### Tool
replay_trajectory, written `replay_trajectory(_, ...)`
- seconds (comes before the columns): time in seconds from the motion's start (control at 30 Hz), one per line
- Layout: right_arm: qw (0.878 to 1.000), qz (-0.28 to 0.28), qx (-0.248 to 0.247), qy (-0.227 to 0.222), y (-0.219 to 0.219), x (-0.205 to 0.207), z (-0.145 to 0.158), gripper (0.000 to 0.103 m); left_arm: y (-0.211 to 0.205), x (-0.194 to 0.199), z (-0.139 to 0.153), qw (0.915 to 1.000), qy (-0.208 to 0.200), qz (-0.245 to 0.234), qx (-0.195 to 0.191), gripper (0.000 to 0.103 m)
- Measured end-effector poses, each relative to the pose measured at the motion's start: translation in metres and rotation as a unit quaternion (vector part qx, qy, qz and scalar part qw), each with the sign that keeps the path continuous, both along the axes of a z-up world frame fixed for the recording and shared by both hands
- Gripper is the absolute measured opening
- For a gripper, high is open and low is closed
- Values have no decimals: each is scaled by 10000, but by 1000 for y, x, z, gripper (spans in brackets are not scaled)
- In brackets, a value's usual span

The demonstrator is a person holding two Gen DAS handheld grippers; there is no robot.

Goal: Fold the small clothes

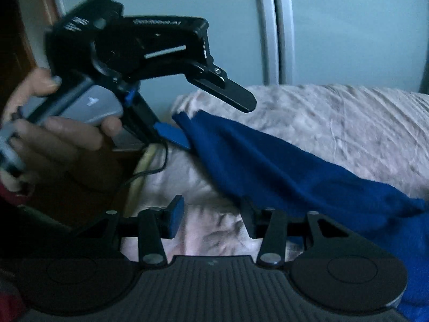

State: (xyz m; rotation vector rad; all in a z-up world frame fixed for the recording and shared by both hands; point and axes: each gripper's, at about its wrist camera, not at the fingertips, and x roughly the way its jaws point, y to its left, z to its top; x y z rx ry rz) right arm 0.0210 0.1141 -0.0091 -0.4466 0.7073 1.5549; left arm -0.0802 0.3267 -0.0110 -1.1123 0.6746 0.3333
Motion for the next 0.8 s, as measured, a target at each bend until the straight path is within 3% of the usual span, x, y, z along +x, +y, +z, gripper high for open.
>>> replay_trajectory(0.07, 9998, -111, 44, 175, 2, 6, -2, 45, 0, -1, -4, 10000, 19, 28, -56, 81)
replay_trajectory(0.13, 9990, -315, 157, 260, -1, 11, 0, 45, 1, -2, -7, 9999, 12, 46, -125, 60)
replay_trajectory(0.27, 9968, -657, 283, 362, -9, 20, 5, 45, 1, -3, -10, 9999, -7, 71, -89, 33)
replay_trajectory(0.33, 9954, -823, 332, 357, -17, 24, 7, 45, -2, -2, -10, 10000, -28, 67, 42, 7)
replay_trajectory(0.47, 9896, -1309, 459, 378, -41, 38, 9, 49, -15, 4, -2, 9979, -90, -28, 641, 2)
replay_trajectory(0.57, 9783, -1918, 575, 537, -58, 59, 4, 72, -27, 7, 11, 9916, -183, -83, 1278, 0)
replay_trajectory(0.67, 9781, -1987, 434, 449, -62, 63, 0, 72, -33, 4, 21, 9871, -334, -64, 1567, 0)
replay_trajectory(0.8, 9804, -1916, 456, 12, -63, 52, 7, 71, -39, 2, 39, 9740, -507, 74, 2208, 0)
